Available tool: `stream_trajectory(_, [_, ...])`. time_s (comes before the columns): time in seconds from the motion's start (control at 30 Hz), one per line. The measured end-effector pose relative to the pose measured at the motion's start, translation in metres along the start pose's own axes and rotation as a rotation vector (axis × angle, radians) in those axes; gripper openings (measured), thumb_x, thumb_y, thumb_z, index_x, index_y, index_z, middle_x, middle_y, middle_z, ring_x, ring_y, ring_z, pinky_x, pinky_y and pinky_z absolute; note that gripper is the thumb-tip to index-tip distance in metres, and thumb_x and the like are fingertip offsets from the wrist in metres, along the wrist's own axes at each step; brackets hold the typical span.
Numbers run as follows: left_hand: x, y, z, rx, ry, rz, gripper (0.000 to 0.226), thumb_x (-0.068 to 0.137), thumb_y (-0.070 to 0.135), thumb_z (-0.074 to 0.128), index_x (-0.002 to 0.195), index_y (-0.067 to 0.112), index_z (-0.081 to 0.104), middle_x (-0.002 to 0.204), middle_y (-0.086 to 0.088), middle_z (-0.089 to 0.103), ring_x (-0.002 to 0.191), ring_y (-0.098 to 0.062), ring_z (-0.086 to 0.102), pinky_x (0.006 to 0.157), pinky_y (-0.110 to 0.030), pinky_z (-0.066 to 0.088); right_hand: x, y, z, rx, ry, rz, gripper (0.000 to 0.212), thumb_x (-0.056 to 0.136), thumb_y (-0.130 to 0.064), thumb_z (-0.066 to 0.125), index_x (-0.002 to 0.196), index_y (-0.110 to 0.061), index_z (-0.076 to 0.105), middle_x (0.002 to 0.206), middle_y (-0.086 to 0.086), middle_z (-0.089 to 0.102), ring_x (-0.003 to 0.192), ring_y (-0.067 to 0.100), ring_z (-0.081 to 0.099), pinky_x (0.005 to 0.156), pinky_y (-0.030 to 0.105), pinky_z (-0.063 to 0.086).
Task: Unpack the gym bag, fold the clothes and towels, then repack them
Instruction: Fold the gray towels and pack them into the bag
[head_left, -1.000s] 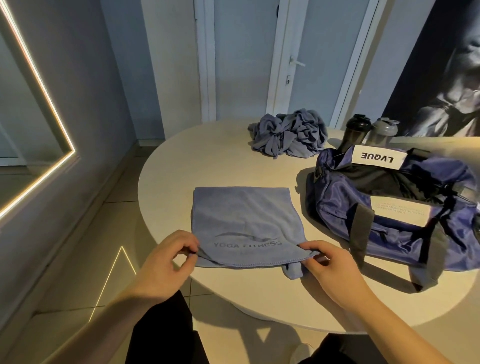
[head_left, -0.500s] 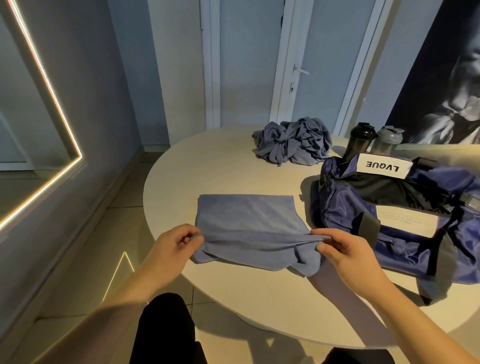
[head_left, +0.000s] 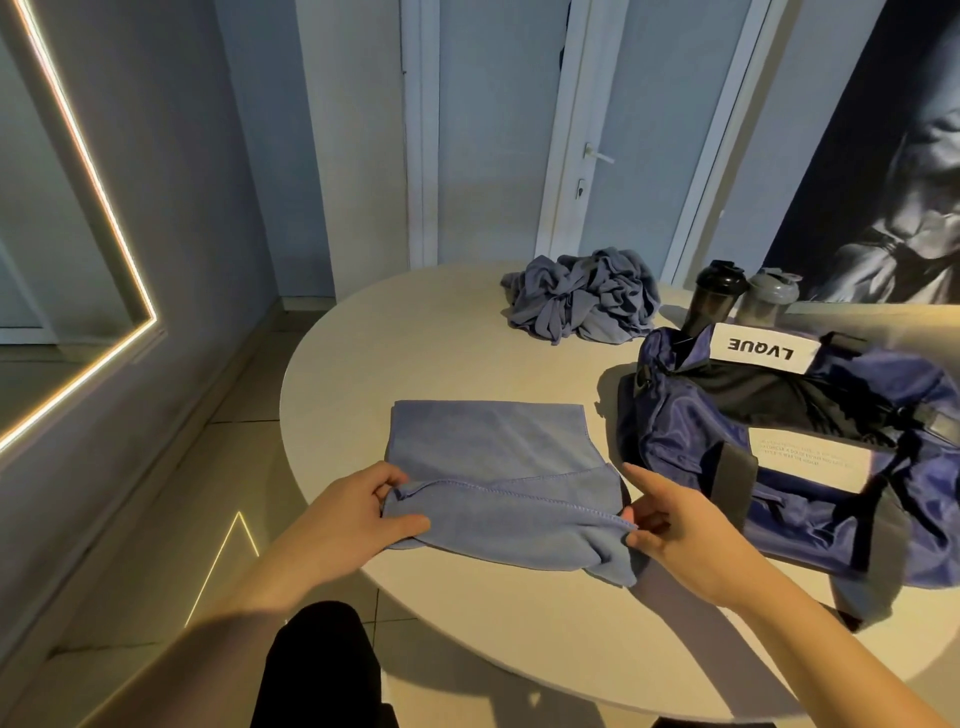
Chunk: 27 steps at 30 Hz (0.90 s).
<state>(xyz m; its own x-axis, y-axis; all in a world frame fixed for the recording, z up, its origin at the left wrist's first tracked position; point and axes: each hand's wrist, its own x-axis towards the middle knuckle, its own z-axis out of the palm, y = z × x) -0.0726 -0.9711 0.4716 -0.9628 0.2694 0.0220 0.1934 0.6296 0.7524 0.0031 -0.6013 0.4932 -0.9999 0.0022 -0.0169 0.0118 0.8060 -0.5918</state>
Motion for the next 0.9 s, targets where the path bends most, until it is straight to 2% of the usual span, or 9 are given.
stream_trajectory(0.1, [-0.002, -0.001, 0.002, 0.019, 0.076, 0.075, 0.011, 0.092, 0.033, 0.072, 0.097, 0.037, 0.063, 0.065, 0.016, 0.054, 0.055, -0.005, 0.046, 0.056, -0.017, 0.038, 0.002, -0.005, -0.002, -0.099, 0.083, -0.02, 0.059, 0.094, -0.011, 0.07, 0.147, -0.028, 0.049, 0.103, -0.013, 0.067, 0.093, 0.007, 0.065, 0.083, 0.015, 0.049])
stream_trajectory(0.17, [-0.003, 0.0, 0.004, 0.004, 0.099, 0.092, 0.009, 0.096, 0.03, 0.067, 0.096, 0.04, 0.065, 0.072, 0.023, 0.061, 0.062, -0.002, 0.056, 0.062, -0.014, 0.042, 0.006, -0.01, -0.004, -0.152, 0.13, -0.067, 0.03, 0.095, -0.012, 0.068, 0.121, -0.028, 0.07, 0.101, -0.011, 0.066, 0.094, 0.011, 0.064, 0.081, 0.014, 0.047])
stream_trajectory(0.23, [-0.005, 0.001, 0.004, -0.008, 0.109, 0.095, 0.011, 0.099, 0.03, 0.063, 0.096, 0.039, 0.069, 0.079, 0.026, 0.067, 0.075, 0.001, 0.064, 0.066, -0.013, 0.045, 0.012, -0.016, -0.007, -0.132, 0.108, -0.082, 0.015, 0.095, -0.019, 0.068, 0.093, -0.034, 0.07, 0.099, -0.009, 0.063, 0.092, 0.014, 0.061, 0.079, 0.016, 0.046])
stream_trajectory(0.3, [-0.007, 0.003, 0.003, -0.008, 0.13, 0.099, 0.012, 0.1, 0.029, 0.061, 0.093, 0.033, 0.07, 0.077, 0.023, 0.067, 0.072, -0.001, 0.064, 0.064, -0.013, 0.045, 0.022, -0.02, -0.008, -0.082, 0.078, -0.1, 0.015, 0.095, -0.022, 0.068, 0.083, -0.032, 0.067, 0.102, -0.007, 0.062, 0.092, 0.015, 0.059, 0.08, 0.02, 0.047])
stream_trajectory(0.4, [-0.012, 0.006, -0.001, -0.001, 0.138, 0.1, 0.016, 0.101, 0.031, 0.057, 0.087, 0.029, 0.066, 0.067, 0.012, 0.062, 0.059, -0.006, 0.055, 0.057, -0.017, 0.04, 0.04, -0.024, -0.009, -0.082, 0.065, -0.118, 0.011, 0.094, -0.015, 0.07, 0.084, -0.018, 0.072, 0.113, 0.004, 0.065, 0.104, 0.023, 0.06, 0.092, 0.035, 0.052])
stream_trajectory(0.5, [-0.018, 0.006, -0.008, 0.021, 0.112, 0.129, 0.015, 0.1, 0.026, 0.057, 0.087, 0.028, 0.061, 0.078, 0.008, 0.061, 0.065, -0.008, 0.056, 0.061, -0.018, 0.041, 0.057, -0.023, -0.006, -0.131, 0.017, -0.067, 0.009, 0.094, -0.016, 0.07, 0.086, -0.014, 0.073, 0.111, 0.005, 0.067, 0.102, 0.024, 0.063, 0.092, 0.037, 0.052])
stream_trajectory(0.67, [-0.034, 0.004, -0.02, 0.101, 0.002, 0.228, 0.025, 0.095, 0.014, 0.063, 0.078, 0.027, 0.051, 0.117, 0.026, 0.057, 0.107, 0.0, 0.057, 0.082, -0.012, 0.045, 0.063, -0.019, 0.002, -0.188, -0.019, -0.054, 0.021, 0.095, -0.02, 0.07, 0.078, -0.032, 0.067, 0.085, -0.009, 0.069, 0.081, 0.013, 0.066, 0.067, 0.013, 0.044])
stream_trajectory(0.77, [-0.037, -0.003, -0.021, 0.197, -0.039, 0.248, 0.023, 0.092, 0.017, 0.067, 0.076, 0.028, 0.056, 0.109, 0.023, 0.056, 0.103, 0.0, 0.053, 0.08, -0.014, 0.041, 0.06, -0.02, 0.002, -0.185, -0.001, -0.072, 0.021, 0.094, -0.018, 0.07, 0.078, -0.031, 0.068, 0.082, -0.012, 0.066, 0.08, 0.008, 0.063, 0.062, 0.007, 0.042])
stream_trajectory(0.9, [-0.036, -0.007, -0.016, 0.246, 0.003, 0.238, 0.016, 0.092, 0.028, 0.069, 0.078, 0.034, 0.063, 0.099, 0.022, 0.057, 0.096, -0.004, 0.052, 0.078, -0.017, 0.041, 0.051, -0.019, -0.001, -0.098, 0.021, -0.061, 0.018, 0.094, -0.02, 0.07, 0.08, -0.031, 0.071, 0.088, -0.012, 0.066, 0.083, 0.008, 0.063, 0.071, 0.014, 0.047])
